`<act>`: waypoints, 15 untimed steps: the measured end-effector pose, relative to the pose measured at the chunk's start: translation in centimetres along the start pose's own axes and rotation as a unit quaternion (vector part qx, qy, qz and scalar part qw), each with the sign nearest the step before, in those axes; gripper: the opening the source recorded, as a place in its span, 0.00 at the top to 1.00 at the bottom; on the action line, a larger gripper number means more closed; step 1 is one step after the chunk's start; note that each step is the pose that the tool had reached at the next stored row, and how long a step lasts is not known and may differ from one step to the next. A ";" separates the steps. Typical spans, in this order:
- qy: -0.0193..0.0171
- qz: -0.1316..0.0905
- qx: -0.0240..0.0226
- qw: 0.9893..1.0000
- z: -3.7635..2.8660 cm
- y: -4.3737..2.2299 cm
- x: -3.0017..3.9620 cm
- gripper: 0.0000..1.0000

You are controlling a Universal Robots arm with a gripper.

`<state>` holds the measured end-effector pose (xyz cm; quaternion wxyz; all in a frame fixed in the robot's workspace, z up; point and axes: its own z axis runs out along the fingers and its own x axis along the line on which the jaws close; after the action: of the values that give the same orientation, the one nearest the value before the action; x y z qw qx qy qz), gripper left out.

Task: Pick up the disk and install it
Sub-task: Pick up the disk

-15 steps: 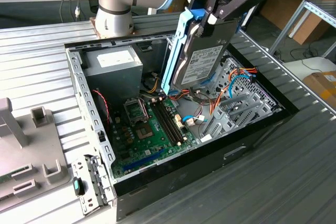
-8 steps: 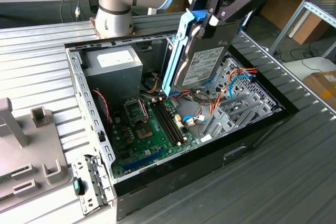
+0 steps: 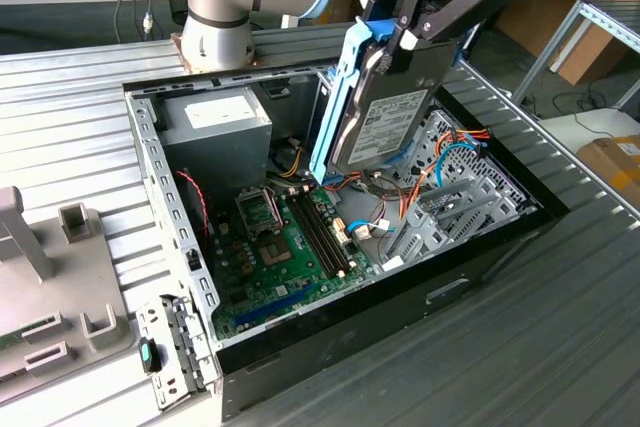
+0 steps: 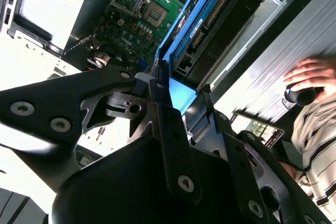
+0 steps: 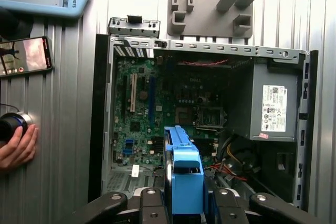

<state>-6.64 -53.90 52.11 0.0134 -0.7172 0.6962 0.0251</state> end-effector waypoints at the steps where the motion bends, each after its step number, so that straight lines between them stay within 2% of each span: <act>1: 0.000 0.000 0.000 1.000 0.00 -0.09 0.00 0.64; 7: 0.000 0.000 0.000 1.000 -0.02 -0.86 0.02 0.64; 15: 0.000 0.000 0.000 1.000 -0.04 -2.32 0.06 0.64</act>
<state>-4.32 -53.90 52.11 0.0134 -0.7171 0.6964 0.0251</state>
